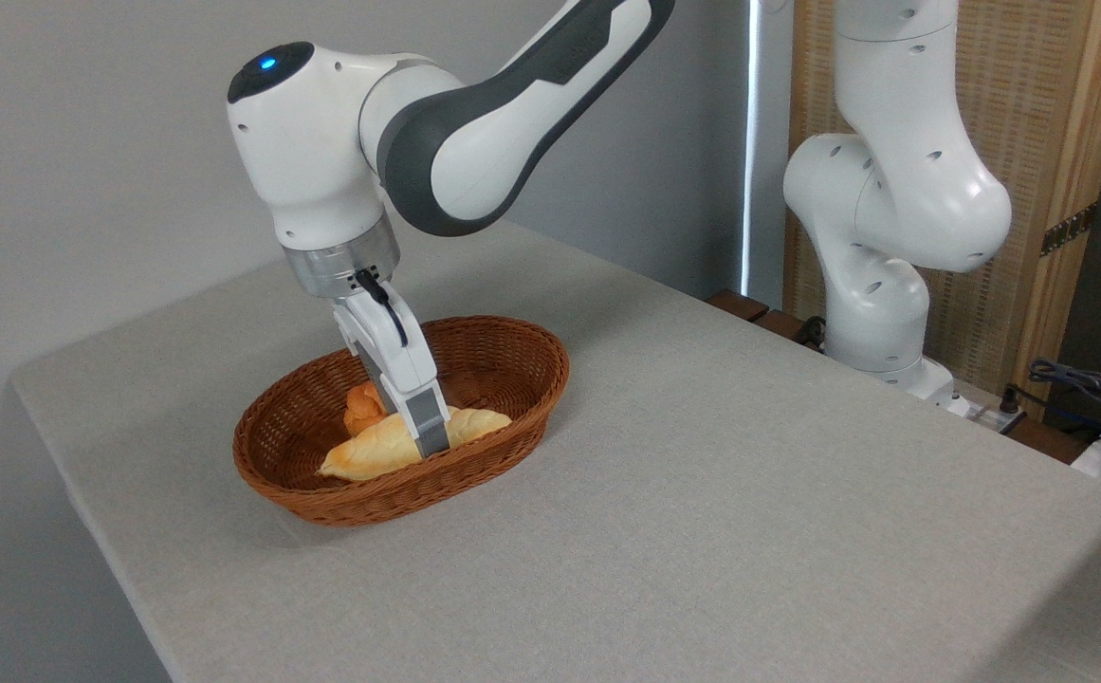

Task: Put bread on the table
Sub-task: 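Close the gripper fingers around the elongated bread roll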

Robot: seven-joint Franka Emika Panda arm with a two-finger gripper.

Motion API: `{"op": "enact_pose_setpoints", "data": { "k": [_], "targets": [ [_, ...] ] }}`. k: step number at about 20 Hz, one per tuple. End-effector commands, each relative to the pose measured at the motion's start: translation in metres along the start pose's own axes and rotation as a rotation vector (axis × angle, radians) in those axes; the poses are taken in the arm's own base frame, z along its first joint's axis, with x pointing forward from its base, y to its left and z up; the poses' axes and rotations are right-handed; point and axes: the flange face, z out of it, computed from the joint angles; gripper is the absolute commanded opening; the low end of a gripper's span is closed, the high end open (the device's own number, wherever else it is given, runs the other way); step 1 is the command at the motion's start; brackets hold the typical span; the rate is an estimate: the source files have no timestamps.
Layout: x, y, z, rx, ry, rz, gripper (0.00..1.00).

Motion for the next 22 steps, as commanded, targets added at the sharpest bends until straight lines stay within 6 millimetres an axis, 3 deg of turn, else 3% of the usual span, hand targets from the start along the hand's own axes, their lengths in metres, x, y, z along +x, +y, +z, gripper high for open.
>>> {"op": "enact_pose_setpoints", "data": {
  "k": [1,2,6,7,9,22],
  "targets": [
    [0.0008,-0.0022,0.0051,0.022,-0.005,0.029,0.99],
    [0.0005,-0.002,0.0044,0.023,-0.007,0.03,0.89],
    [-0.0004,-0.0011,0.0033,0.02,-0.01,0.038,0.27],
    [-0.0002,-0.0012,0.0042,0.018,-0.011,0.037,0.18],
    [-0.0009,-0.0018,0.0042,0.017,-0.012,0.037,0.12],
    [-0.002,-0.001,-0.0029,0.025,-0.005,0.035,0.14]
  ]
}}
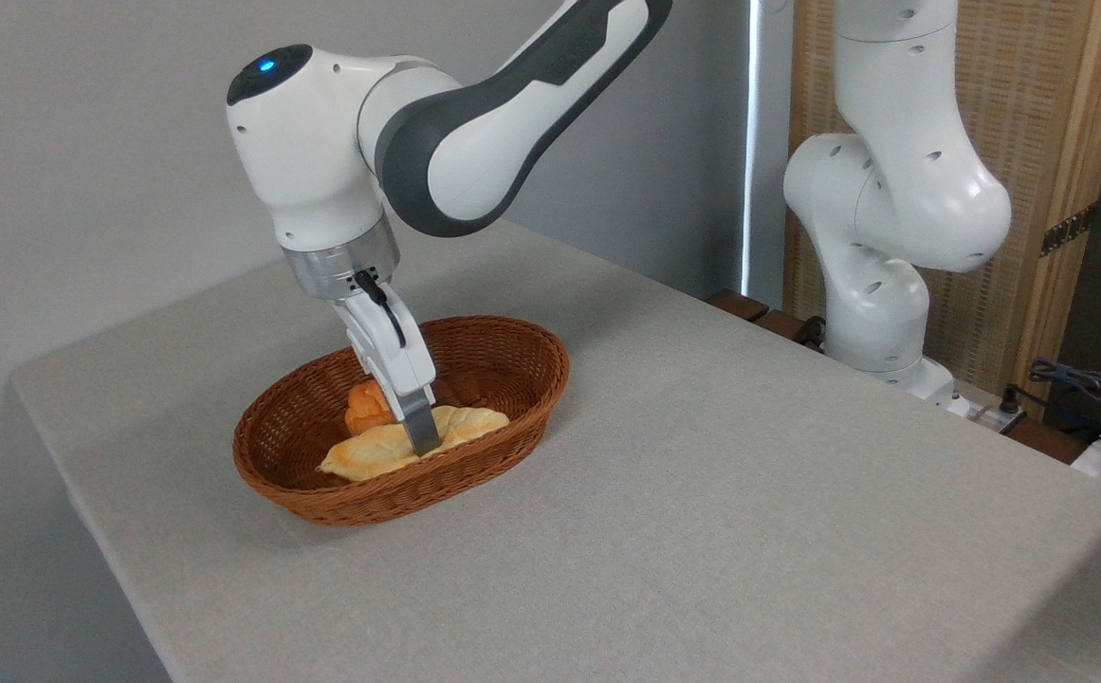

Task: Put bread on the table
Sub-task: 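Close the gripper fingers around the elongated bread roll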

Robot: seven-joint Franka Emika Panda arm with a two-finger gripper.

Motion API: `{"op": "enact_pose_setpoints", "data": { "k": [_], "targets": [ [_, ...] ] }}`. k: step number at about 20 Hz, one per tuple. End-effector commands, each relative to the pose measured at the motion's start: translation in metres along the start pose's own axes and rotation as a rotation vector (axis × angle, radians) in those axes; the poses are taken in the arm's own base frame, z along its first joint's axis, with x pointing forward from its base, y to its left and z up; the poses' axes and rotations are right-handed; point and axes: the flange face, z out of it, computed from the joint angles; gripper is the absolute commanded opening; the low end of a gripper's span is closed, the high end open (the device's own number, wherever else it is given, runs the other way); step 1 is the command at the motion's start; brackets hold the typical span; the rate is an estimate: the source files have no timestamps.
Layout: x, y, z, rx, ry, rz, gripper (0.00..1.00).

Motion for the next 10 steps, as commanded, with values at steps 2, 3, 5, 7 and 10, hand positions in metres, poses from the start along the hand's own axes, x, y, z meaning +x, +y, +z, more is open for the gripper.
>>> {"op": "enact_pose_setpoints", "data": {
  "k": [2,3,5,7,10],
  "targets": [
    [-0.005,-0.001,-0.013,0.029,0.012,0.02,0.14],
    [-0.007,-0.001,-0.015,0.027,0.01,0.019,0.14],
    [-0.008,-0.004,-0.02,0.031,0.019,0.009,0.14],
    [-0.009,-0.003,-0.024,0.032,0.029,0.002,0.14],
    [-0.011,0.0,-0.033,0.036,0.037,0.0,0.14]
  ]
}}
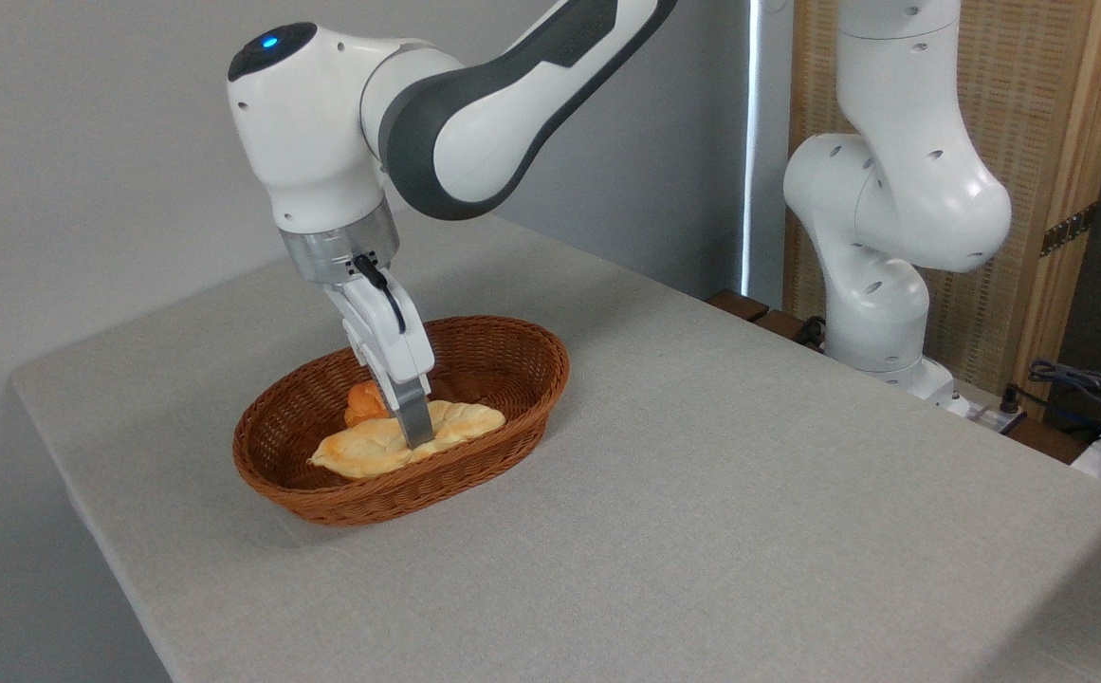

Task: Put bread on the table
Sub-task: 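Lift the gripped bread roll up out of the basket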

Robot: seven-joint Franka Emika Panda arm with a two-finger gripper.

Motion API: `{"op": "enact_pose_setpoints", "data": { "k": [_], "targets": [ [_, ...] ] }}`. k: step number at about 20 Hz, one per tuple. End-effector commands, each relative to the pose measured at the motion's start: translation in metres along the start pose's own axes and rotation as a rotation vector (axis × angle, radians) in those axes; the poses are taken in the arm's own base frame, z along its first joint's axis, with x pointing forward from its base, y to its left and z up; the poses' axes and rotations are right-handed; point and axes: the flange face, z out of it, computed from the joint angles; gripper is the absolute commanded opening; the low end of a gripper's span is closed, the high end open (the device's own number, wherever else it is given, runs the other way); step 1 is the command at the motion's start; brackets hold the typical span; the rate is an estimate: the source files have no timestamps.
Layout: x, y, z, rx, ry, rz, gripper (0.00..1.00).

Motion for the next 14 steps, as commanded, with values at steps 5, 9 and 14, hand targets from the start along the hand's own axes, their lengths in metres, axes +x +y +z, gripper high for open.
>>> {"op": "enact_pose_setpoints", "data": {
  "k": [5,9,14],
  "targets": [
    [-0.001,0.001,-0.03,-0.001,0.055,-0.005,0.15],
    [-0.002,0.0,-0.033,-0.001,0.059,-0.007,0.15],
    [-0.032,-0.02,-0.073,-0.015,0.069,-0.068,0.17]
  ]
}}
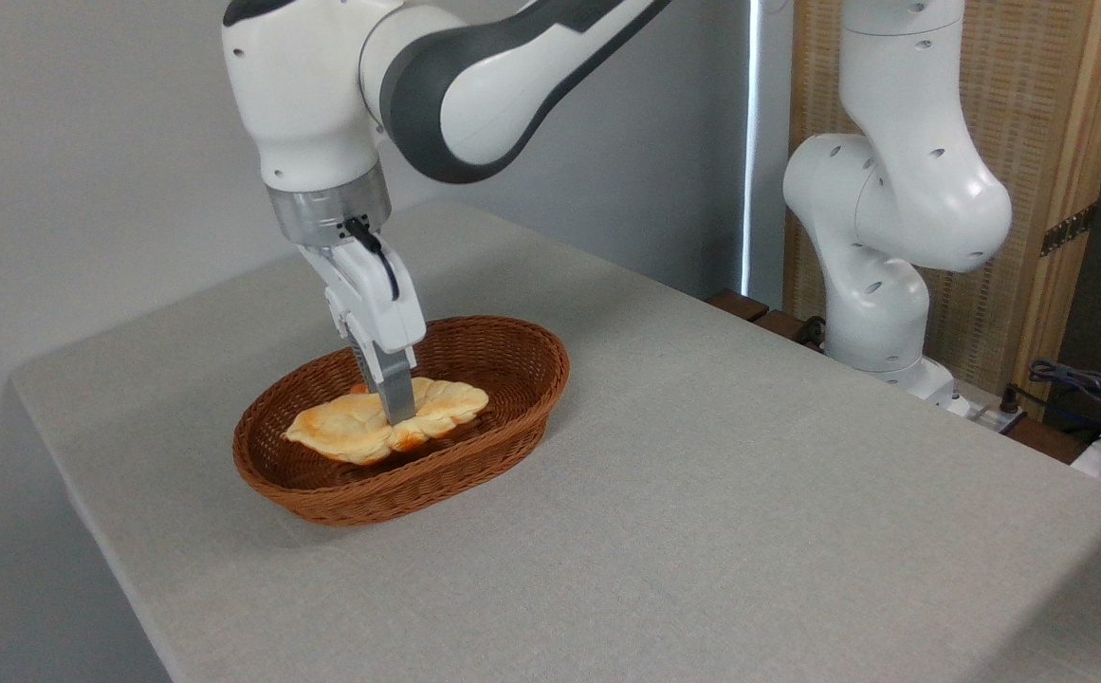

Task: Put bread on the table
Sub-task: 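Lift the gripped bread roll up out of the basket, then set the bread roll on the table beside the basket, release, raise gripper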

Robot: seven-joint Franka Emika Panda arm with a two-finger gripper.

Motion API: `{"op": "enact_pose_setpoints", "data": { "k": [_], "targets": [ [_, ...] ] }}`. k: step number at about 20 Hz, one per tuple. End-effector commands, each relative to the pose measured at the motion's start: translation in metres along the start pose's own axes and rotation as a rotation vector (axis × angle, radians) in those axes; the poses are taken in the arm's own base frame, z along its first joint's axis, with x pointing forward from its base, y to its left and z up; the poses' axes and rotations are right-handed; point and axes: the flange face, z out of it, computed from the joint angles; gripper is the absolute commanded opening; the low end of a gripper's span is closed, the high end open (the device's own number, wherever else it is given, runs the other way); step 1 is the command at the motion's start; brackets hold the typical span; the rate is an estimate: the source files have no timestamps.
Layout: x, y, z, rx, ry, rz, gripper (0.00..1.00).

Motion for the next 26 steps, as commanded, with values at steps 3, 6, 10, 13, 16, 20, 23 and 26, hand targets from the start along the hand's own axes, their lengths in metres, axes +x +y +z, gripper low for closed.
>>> {"op": "enact_pose_setpoints", "data": {
  "k": [3,6,10,13,16,20,23,26],
  "targets": [
    [-0.047,-0.024,-0.058,-0.022,0.034,-0.084,0.19],
    [-0.082,-0.038,-0.074,-0.038,0.025,-0.149,0.45],
    [-0.103,-0.049,-0.085,-0.027,0.03,-0.191,1.0],
    [-0.109,-0.051,-0.085,-0.041,0.017,-0.201,1.0],
    [-0.113,-0.049,-0.083,-0.066,-0.006,-0.193,1.0],
    [-0.113,-0.049,-0.083,-0.066,-0.006,-0.193,1.0],
    [-0.112,-0.048,-0.083,-0.064,-0.005,-0.191,1.0],
    [-0.111,-0.048,-0.083,-0.06,-0.003,-0.188,1.0]
  ]
}}
